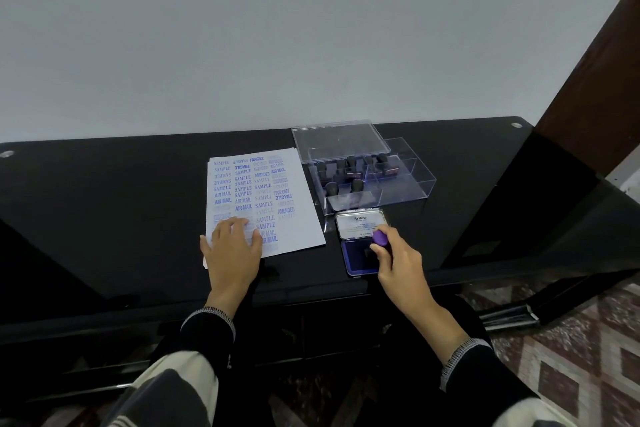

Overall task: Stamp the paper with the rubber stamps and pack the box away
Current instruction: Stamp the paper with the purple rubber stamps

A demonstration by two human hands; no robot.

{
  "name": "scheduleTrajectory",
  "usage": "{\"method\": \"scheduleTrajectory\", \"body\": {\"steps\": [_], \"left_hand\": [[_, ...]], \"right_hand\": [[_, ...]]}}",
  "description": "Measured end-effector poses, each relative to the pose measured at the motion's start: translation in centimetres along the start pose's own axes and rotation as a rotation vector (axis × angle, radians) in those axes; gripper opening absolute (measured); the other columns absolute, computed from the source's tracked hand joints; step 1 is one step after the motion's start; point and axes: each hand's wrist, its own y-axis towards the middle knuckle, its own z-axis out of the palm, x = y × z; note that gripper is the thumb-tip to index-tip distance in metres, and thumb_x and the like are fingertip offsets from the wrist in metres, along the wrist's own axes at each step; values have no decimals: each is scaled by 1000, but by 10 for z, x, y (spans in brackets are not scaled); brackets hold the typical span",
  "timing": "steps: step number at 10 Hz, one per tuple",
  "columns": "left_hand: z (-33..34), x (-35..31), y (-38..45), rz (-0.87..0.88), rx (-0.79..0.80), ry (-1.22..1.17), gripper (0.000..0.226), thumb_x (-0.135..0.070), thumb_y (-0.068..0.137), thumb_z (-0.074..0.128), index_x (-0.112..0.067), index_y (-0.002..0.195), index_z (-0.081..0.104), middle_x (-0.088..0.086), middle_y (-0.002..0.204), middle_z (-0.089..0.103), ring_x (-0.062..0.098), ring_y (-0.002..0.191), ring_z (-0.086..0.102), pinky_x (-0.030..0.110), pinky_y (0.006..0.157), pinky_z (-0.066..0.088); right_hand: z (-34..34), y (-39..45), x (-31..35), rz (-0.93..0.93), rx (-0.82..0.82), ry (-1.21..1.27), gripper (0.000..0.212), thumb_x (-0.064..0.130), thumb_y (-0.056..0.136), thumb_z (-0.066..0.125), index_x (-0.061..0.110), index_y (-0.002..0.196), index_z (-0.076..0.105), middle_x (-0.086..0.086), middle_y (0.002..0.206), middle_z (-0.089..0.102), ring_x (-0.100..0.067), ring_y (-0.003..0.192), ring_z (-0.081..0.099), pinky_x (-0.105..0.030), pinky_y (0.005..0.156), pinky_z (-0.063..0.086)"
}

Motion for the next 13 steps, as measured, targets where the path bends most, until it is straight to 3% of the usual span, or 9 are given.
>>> {"method": "scheduleTrajectory", "body": {"steps": [1, 5, 8, 11, 13], "left_hand": [[0, 0, 0, -4, 2, -5, 32, -31, 95, 51, -13, 120, 58, 4, 128, 55, 26, 125, 47, 57, 113, 16], [0, 0, 0, -6, 2, -9, 33, -31, 95, 51, -12, 121, 58, 4, 129, 55, 26, 127, 46, 57, 113, 15], [0, 1, 1, -11, 10, -11, 33, -31, 95, 51, -13, 122, 57, 3, 130, 54, 25, 127, 46, 57, 114, 15], [-2, -1, 1, -16, 11, -7, 33, -32, 95, 50, -13, 122, 57, 3, 130, 54, 25, 126, 46, 57, 114, 16], [-3, -3, 0, -11, 13, 15, 34, -32, 96, 49, -13, 122, 57, 2, 130, 54, 22, 128, 45, 58, 115, 14]], "right_hand": [[0, 1, -1, 4, -4, 5, 25, 1, 93, 52, 7, 117, 55, -2, 88, 60, -6, 78, 59, -2, 69, 38], [0, 9, 1, -7, 52, -65, 19, 2, 94, 50, 8, 112, 53, -4, 87, 58, -13, 74, 55, -2, 64, 36], [3, 5, 1, 17, 58, -39, 25, -4, 93, 49, 5, 116, 53, -3, 97, 56, -5, 81, 55, 3, 71, 37], [-8, 28, 10, 114, 196, -25, 11, 14, 98, 46, 16, 108, 50, -4, 87, 59, -13, 74, 56, -12, 59, 42], [24, 48, 39, 165, 60, 213, 14, 18, 98, 47, 21, 109, 54, -3, 91, 64, -10, 75, 61, -12, 66, 46]]}}
